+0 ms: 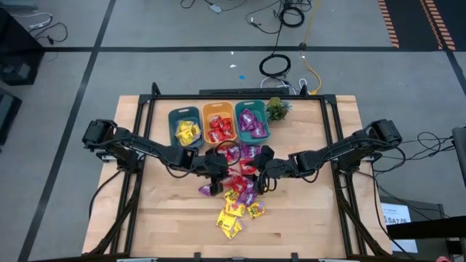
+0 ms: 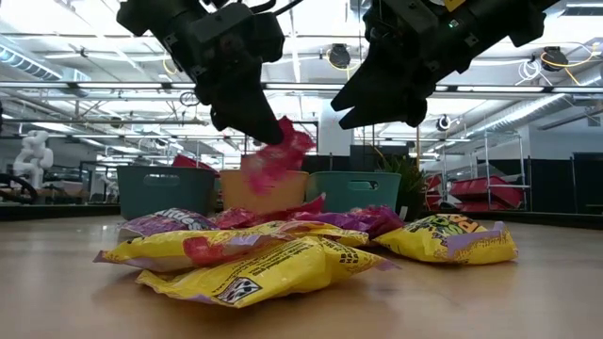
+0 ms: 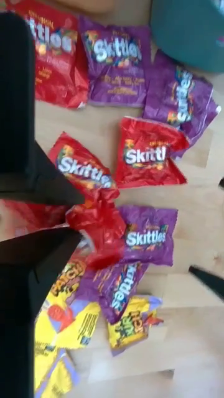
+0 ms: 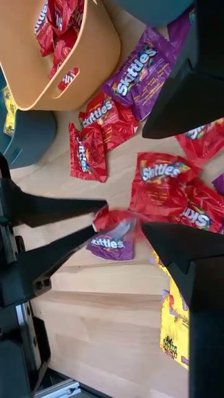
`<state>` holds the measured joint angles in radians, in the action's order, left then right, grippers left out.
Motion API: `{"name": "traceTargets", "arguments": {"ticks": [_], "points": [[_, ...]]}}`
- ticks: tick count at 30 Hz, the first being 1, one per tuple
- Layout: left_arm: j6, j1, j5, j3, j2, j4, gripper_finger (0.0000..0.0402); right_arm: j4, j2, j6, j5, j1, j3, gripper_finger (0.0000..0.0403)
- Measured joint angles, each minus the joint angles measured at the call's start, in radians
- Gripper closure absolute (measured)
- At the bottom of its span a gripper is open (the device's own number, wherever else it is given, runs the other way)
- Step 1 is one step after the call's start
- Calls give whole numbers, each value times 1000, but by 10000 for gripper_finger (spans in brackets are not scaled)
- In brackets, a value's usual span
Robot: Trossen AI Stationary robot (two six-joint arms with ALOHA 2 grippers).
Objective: Sort candy
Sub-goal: Put the red candy into the yellow bin
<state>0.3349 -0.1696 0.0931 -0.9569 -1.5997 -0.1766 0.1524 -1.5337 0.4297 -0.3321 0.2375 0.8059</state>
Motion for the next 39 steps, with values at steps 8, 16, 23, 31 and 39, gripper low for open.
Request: {"name": "traceTargets", "arguments": {"ticks": [8,16,23,31,39], "points": [[-3,0,13,0,0,3,316,0,0,0,1,0,0,181],[-7,0,15,0,0,3,364,0,0,0,1,0,0,181],[-2,-10,15,0,-1,3,377,0,0,0,1,0,0,181],[-8,9,102,0,-71,51,364,0,0,-3,1,0,0,181],[-49,66,163,0,-199,167,291,-6,0,-7,1,0,0,181]]}}
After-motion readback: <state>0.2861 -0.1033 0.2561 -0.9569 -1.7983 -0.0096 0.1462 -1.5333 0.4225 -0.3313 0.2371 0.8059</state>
